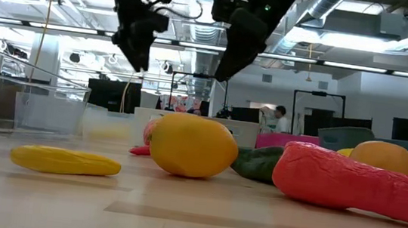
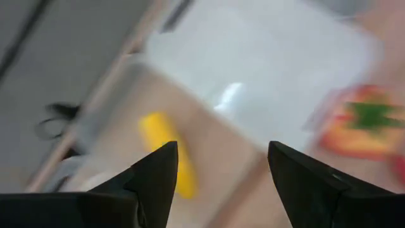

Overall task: Sort produce into baskets
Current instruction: Put the corn into the right small transparent bin

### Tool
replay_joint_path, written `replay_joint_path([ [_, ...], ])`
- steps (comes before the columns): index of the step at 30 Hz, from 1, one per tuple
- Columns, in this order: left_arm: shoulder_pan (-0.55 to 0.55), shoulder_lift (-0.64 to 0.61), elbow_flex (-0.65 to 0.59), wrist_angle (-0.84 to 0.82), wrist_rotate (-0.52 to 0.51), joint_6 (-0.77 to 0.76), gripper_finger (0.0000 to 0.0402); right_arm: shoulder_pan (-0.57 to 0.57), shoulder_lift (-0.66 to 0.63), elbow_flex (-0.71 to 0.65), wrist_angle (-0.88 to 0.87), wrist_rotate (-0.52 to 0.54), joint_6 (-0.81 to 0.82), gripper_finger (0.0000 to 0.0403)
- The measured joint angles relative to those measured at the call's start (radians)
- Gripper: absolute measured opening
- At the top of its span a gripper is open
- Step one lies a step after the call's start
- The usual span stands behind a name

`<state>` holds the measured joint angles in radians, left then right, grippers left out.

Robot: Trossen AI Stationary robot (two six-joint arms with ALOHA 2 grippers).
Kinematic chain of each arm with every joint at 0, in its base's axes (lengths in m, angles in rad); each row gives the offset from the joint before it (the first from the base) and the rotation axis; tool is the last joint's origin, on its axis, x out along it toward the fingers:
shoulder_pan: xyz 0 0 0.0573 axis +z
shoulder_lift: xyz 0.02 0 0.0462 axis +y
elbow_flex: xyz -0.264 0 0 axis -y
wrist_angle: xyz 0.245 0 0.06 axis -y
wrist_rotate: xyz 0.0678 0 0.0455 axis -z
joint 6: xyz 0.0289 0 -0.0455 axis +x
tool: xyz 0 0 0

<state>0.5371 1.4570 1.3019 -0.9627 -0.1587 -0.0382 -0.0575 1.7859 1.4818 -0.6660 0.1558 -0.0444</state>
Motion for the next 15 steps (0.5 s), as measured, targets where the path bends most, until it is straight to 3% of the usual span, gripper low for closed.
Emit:
replay_joint_path([
  [4, -0.092, 0.0, 0.007, -0.022, 0.095, -0.008, 0.0233, 0.006, 0.0, 0.0, -0.045, 0.0, 0.003, 0.0276],
  [15, -0.479, 0.0, 0.006, -0.043, 0.102, -0.17, 0.0233, 0.049, 0.0, 0.0, -0.219, 0.008, 0.081, 0.0276],
])
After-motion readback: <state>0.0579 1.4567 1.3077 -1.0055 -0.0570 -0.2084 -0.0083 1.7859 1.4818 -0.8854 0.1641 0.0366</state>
